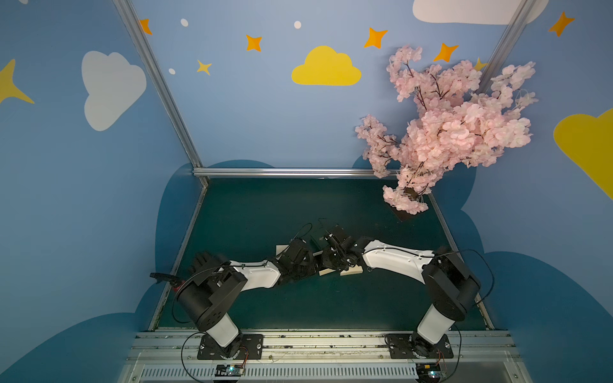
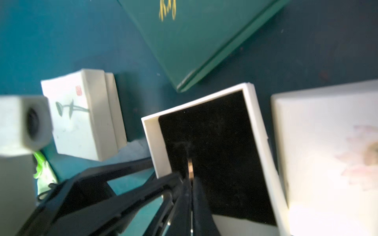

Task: Take the rings out of the lift-off lid box
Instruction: Take out the ring from the jewelry box.

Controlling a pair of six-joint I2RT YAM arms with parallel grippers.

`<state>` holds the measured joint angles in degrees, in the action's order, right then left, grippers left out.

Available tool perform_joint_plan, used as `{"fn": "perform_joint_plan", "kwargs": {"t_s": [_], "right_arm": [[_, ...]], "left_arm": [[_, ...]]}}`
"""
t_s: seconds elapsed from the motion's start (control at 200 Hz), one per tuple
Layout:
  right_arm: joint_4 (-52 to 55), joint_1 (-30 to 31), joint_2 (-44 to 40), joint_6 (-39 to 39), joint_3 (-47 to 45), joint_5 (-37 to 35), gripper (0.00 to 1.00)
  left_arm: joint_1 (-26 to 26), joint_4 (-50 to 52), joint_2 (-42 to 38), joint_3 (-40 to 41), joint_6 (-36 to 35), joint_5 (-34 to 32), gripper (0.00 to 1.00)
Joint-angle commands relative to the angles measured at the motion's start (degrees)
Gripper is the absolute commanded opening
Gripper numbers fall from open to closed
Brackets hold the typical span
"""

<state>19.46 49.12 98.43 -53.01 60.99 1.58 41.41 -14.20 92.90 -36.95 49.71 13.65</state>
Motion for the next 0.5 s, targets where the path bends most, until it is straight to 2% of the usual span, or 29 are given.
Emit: {"fn": "perform_joint_plan", "kwargs": {"t_s": [0.0, 0.25, 0.496], "right_arm": [[-1.0, -0.7, 0.2, 0.9, 1.8, 0.4, 0.00], [-3.6, -1.5, 0.5, 0.4, 1.6, 3.4, 0.00], [-1.7, -1.6, -0.3, 0.9, 1.5, 3.0, 0.00]], "left_arm": [[0.2, 0.2, 0.8, 0.6, -1.2, -0.3, 0.41], [0.3, -0.1, 2.1, 0.3, -0.8, 0.3, 0.41], [0.2, 0.1, 2.8, -0.1, -0.8, 0.2, 0.41]]}}
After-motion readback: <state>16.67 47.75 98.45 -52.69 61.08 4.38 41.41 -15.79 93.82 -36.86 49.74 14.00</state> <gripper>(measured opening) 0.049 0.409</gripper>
